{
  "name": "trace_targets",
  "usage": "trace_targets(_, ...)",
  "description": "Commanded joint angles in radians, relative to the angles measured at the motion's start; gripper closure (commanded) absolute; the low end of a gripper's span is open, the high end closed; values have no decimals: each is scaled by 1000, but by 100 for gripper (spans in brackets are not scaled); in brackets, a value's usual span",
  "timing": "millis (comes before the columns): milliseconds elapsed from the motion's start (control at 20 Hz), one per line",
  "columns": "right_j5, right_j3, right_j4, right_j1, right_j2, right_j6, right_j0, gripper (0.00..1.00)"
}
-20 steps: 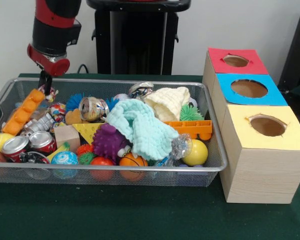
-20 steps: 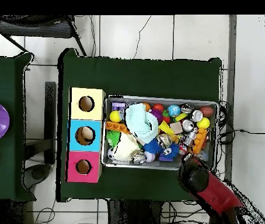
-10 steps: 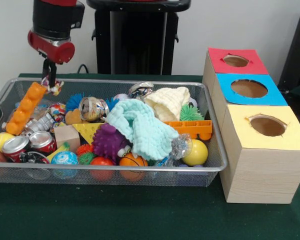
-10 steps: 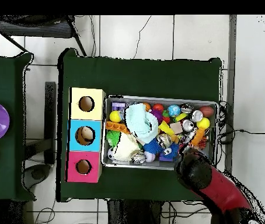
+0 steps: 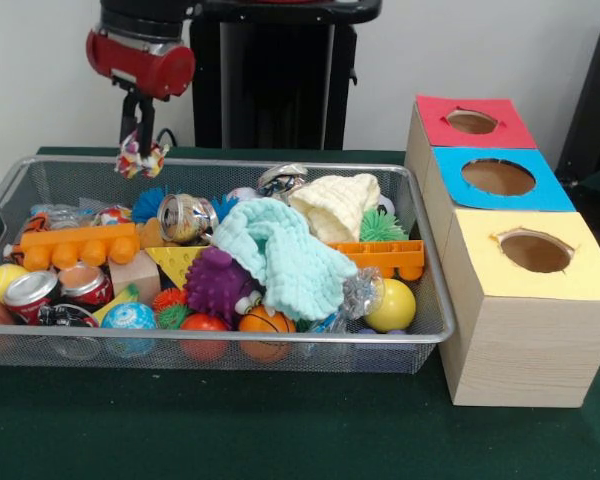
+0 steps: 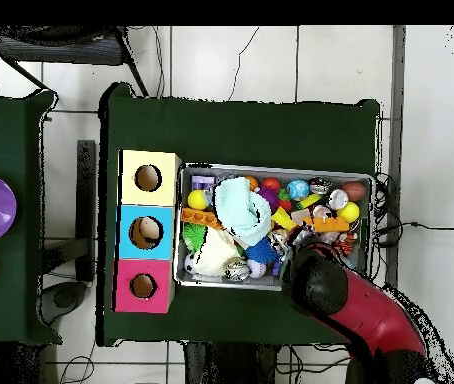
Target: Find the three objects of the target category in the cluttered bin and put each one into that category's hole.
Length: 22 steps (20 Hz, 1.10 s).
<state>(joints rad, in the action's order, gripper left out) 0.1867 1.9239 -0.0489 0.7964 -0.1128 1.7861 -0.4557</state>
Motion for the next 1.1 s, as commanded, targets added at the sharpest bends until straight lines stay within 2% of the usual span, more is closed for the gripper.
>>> trace_targets(50, 223, -82, -45, 83, 77, 120, 62, 100)
trace_targets(400, 289, -140, -86, 120, 80, 162, 125, 100)
trace_targets(700, 291, -182, -141, 127, 33, 257, 231, 100)
trace_targets(900, 315, -296, -159, 76, -48, 323, 341, 100)
trace_targets(1100, 317, -410, -195, -3, -104, 356, 413, 100)
